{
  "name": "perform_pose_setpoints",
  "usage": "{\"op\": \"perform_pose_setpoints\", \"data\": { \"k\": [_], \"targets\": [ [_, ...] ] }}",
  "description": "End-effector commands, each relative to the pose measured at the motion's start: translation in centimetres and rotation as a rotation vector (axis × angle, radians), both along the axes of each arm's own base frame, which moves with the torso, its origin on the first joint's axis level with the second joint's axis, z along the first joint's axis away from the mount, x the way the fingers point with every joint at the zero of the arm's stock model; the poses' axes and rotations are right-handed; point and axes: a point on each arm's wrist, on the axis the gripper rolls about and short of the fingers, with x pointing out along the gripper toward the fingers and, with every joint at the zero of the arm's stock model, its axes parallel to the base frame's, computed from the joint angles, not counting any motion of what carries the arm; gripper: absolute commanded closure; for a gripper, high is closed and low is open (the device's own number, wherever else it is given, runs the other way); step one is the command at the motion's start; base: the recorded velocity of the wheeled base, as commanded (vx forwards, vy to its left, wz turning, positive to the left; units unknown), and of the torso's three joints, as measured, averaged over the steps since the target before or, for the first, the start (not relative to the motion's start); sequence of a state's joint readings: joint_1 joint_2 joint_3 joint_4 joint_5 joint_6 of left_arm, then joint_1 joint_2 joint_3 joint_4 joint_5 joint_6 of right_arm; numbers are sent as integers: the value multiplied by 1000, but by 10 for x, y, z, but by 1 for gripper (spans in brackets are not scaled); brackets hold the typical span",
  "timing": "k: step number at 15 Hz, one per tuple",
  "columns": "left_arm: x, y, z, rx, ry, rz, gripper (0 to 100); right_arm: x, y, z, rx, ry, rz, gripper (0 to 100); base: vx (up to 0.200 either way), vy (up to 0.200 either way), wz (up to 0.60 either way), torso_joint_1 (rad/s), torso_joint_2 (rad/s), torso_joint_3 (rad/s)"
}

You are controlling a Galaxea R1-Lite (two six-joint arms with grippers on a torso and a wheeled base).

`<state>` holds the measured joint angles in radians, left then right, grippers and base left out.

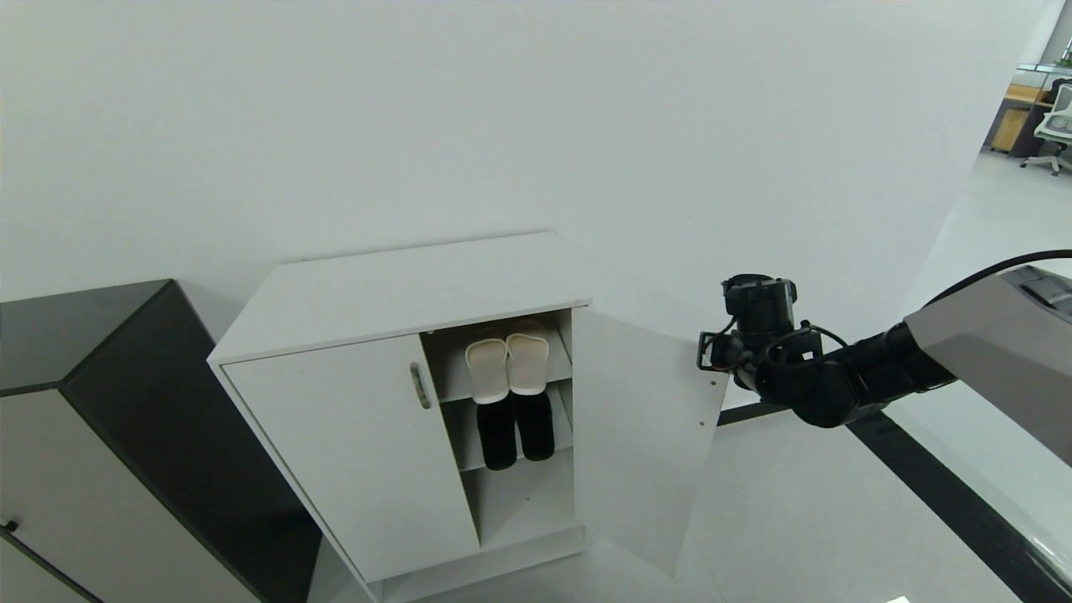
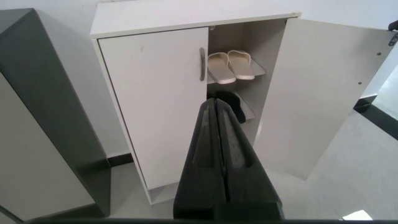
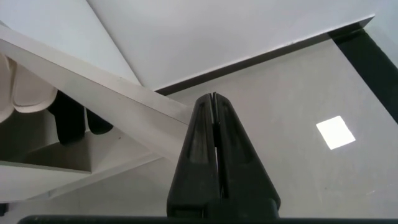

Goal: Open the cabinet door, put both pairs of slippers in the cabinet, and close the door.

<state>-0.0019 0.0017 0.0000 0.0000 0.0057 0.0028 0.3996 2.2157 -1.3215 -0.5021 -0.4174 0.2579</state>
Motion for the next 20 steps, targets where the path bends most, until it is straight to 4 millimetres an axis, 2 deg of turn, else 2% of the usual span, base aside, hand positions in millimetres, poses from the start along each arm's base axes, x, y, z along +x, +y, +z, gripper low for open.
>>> {"op": "perform_pose_setpoints", "data": {
  "k": [1, 4, 5, 7, 8, 11, 14, 20],
  "targets": [
    [0, 0, 0, 0, 0, 1, 100, -3, 1, -1, -4, 9, 3, 100, 0, 0, 0, 0, 0, 0],
    [0, 0, 0, 0, 0, 1, 100, -24, 12, 9, -10, 12, 49, 100, 0, 0, 0, 0, 0, 0],
    [0, 0, 0, -1, 1, 1, 100, -45, 26, 15, -13, 15, 103, 100, 0, 0, 0, 0, 0, 0],
    [0, 0, 0, 0, 0, 1, 100, -67, 42, 21, -14, 15, 163, 100, 0, 0, 0, 0, 0, 0],
    [0, 0, 0, -1, 0, 1, 100, -85, 52, 26, -15, 14, 207, 100, 0, 0, 0, 0, 0, 0],
    [0, 0, 0, 0, 0, 1, 100, -115, 65, 29, -13, 22, 295, 100, 0, 0, 0, 0, 0, 0],
    [0, 0, 0, 0, 0, -1, 100, -123, 63, 25, -39, -6, 367, 100, 0, 0, 0, 0, 0, 0],
    [0, 0, 0, 0, 0, -1, 100, -125, 62, 22, -43, -19, 387, 100, 0, 0, 0, 0, 0, 0]
  ]
}}
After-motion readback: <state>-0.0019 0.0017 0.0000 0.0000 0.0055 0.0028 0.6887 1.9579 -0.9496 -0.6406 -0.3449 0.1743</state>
